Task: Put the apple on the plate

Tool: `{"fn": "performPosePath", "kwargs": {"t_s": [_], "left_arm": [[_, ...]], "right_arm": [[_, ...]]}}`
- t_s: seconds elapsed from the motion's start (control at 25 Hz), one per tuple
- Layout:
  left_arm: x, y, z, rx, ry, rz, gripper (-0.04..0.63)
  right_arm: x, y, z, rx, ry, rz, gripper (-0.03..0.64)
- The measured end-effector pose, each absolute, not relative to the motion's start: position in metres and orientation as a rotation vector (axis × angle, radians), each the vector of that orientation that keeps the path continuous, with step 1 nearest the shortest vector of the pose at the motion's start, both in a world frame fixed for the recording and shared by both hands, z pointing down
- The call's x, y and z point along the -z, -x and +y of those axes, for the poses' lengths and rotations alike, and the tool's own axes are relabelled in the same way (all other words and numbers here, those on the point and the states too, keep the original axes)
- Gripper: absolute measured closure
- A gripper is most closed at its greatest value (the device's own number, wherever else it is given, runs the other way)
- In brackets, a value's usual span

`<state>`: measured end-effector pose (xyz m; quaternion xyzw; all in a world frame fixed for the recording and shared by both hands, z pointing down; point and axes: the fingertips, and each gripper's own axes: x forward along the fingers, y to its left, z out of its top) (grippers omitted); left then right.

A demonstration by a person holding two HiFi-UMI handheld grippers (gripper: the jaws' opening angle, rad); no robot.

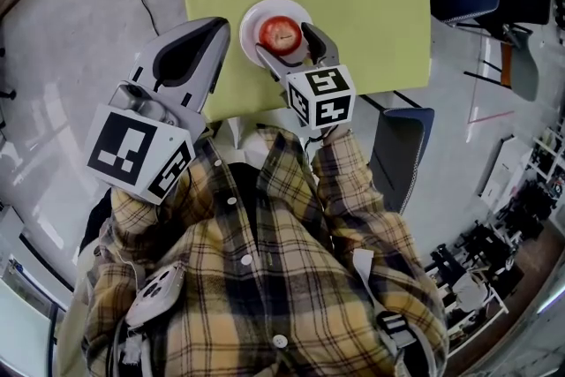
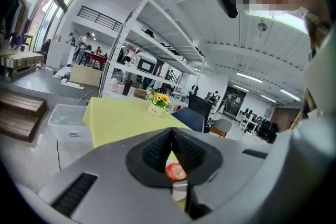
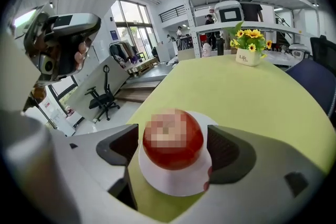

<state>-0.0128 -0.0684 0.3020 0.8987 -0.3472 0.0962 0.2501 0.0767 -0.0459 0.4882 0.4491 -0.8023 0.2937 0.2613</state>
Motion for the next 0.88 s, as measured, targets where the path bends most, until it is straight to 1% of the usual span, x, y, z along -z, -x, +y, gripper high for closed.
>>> {"fn": "performPosePath", "kwargs": {"t_s": [0.52, 0.76, 0.8, 0.88], "left_arm": [[-0.283, -0.002, -0.072, -0.231, -2.521, -0.891, 0.588], [-0.261, -0.018, -0.072, -0.167, -2.538, -0.826, 0.588], [-0.259, -0.020, -0.072, -0.161, -2.545, -0.816, 0.588], [-0.254, -0.024, -0.072, -0.153, -2.564, -0.804, 0.588]], "right_arm": [[-0.420, -0.077, -0.032, -0.811, -1.285, -2.315, 0.232], [-0.364, -0.089, -0.028, -0.726, -1.353, -2.406, 0.236], [-0.356, -0.092, -0.027, -0.702, -1.379, -2.412, 0.253], [-0.340, -0.099, -0.024, -0.656, -1.433, -2.422, 0.306]]}}
